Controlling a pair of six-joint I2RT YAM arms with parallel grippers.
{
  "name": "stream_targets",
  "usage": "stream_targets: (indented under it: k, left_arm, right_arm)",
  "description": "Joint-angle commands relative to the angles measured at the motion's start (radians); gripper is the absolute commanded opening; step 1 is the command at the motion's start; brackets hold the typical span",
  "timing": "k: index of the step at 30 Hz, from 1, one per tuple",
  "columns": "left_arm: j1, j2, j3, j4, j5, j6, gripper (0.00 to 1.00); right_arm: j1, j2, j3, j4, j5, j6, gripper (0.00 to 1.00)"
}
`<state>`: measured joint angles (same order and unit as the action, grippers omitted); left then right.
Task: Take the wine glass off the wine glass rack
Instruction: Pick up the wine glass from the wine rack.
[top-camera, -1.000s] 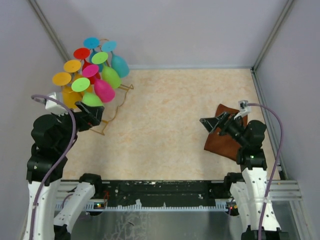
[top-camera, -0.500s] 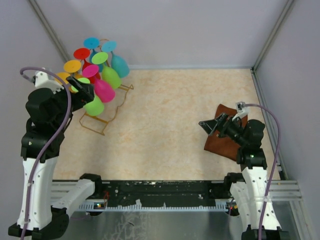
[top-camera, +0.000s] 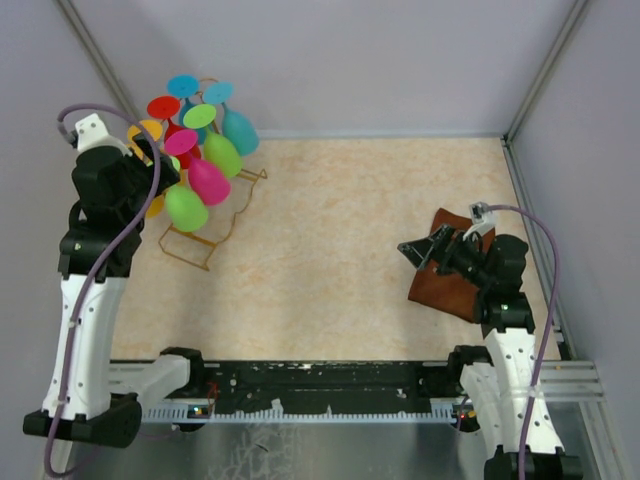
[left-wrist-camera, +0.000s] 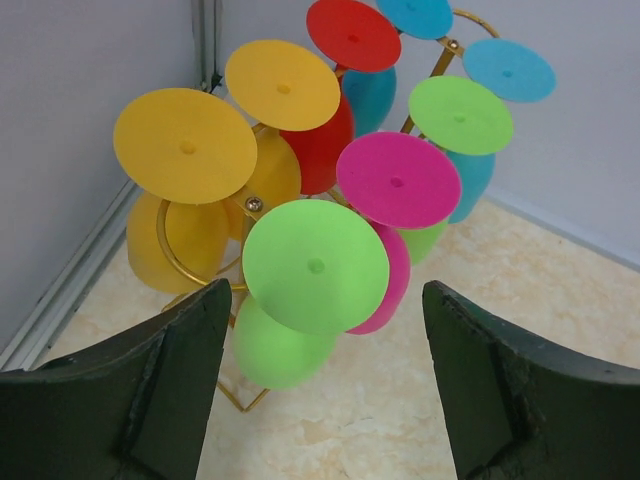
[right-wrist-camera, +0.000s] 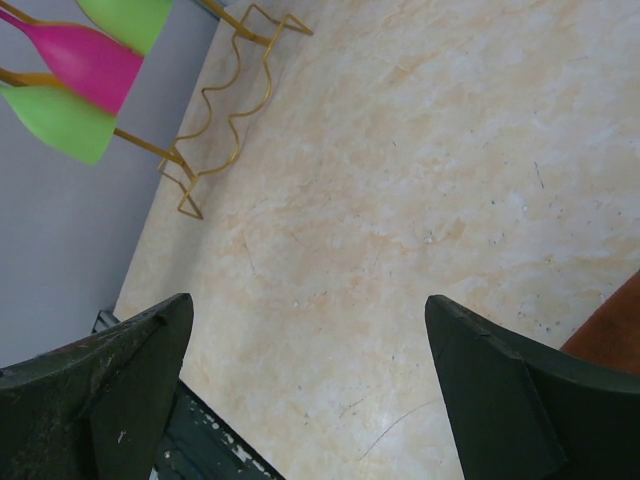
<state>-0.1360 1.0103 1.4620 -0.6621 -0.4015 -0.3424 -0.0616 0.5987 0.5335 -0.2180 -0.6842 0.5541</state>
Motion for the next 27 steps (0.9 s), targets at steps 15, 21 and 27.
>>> stream_targets:
  k: [15, 21, 27]
  left_arm:
    - [0.297, 0.074, -0.012, 0.076, 0.389, 0.018, 0.78]
    - [0.359, 0.076, -0.041, 0.109, 0.497, -0.012, 0.66]
    - [0.392, 0.071, -0.079, 0.131, 0.552, -0.031, 0.58]
  right_arm:
    - [-0.001, 0.025, 0.058, 0.015, 0.001, -0.031, 0.99]
    - [0.0, 0.035, 0.05, 0.025, 0.006, -0.028, 0.99]
    - [-0.001, 0.049, 0.049, 0.035, 0.006, -0.025, 0.99]
